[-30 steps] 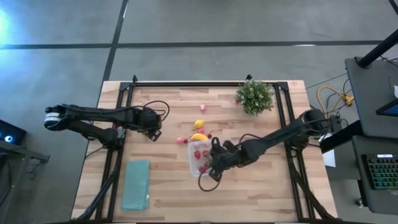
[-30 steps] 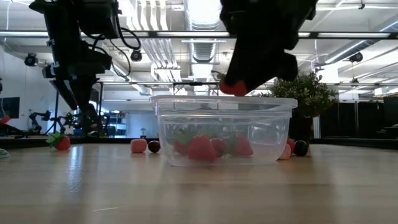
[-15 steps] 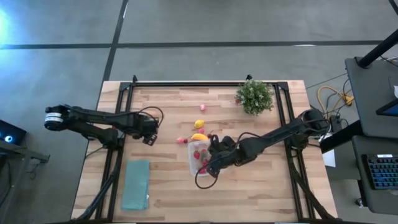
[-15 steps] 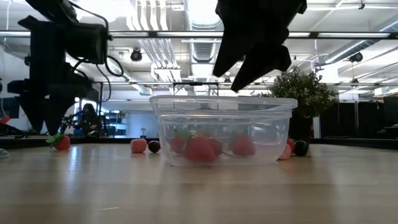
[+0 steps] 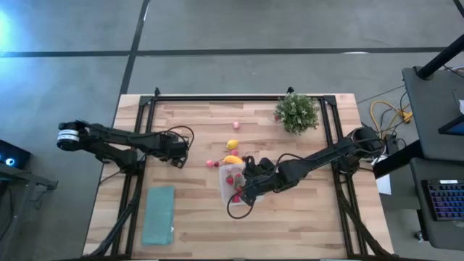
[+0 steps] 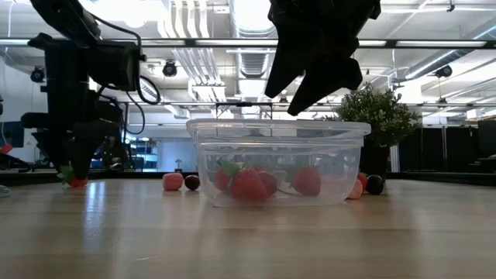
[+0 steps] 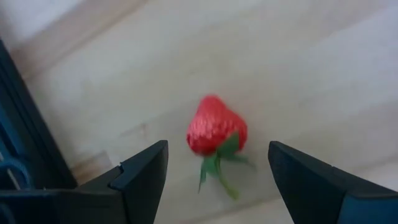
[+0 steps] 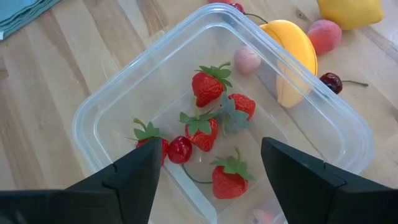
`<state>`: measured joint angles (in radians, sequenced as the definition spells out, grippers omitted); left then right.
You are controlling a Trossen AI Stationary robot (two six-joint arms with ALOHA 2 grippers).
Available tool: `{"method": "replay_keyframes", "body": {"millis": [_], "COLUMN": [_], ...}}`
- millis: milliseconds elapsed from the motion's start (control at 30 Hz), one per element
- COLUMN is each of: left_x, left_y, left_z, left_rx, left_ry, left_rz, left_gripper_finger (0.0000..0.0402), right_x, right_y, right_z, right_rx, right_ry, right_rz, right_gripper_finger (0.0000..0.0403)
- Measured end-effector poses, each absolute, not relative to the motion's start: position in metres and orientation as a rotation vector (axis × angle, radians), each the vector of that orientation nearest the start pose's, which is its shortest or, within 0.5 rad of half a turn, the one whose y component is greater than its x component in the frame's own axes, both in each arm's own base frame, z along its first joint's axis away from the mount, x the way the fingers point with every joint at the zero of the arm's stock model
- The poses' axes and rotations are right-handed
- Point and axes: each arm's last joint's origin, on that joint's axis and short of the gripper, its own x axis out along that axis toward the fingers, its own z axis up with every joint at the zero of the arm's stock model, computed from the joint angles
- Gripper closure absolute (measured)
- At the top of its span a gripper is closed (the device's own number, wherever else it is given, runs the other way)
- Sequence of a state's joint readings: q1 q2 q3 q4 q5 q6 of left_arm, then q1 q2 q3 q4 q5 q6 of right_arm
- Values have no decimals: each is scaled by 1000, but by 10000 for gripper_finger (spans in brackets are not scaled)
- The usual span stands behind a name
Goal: Pick and placing Produce into tupperware
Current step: Put the red strawberry into the transparent bin
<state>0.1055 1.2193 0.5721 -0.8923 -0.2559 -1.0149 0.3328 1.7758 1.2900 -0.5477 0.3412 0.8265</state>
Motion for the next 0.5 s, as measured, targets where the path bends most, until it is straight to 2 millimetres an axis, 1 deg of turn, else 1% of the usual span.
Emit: {"method": "replay_keyframes", "body": {"millis": [133, 300, 400, 500], "left_x": [167, 171, 172, 173], "left_y": [27, 27, 27, 27], "left_z": [151, 143, 142, 142], "left_rx": [-651, -641, -641, -650], "left_ry": [1219, 1254, 1266, 1258], "left_rz": [1052, 1059, 1055, 1047], "left_gripper_finger": [140, 147, 169, 202], "right_x": [351, 351, 351, 351], "right_y": [111, 111, 111, 111], "right_z": [216, 216, 215, 215], "right_rx": [416, 421, 423, 423], "right_ry": [898, 899, 901, 901], "right_rz": [-403, -406, -409, -409], "right_gripper_finger": [139, 136, 139, 141]}}
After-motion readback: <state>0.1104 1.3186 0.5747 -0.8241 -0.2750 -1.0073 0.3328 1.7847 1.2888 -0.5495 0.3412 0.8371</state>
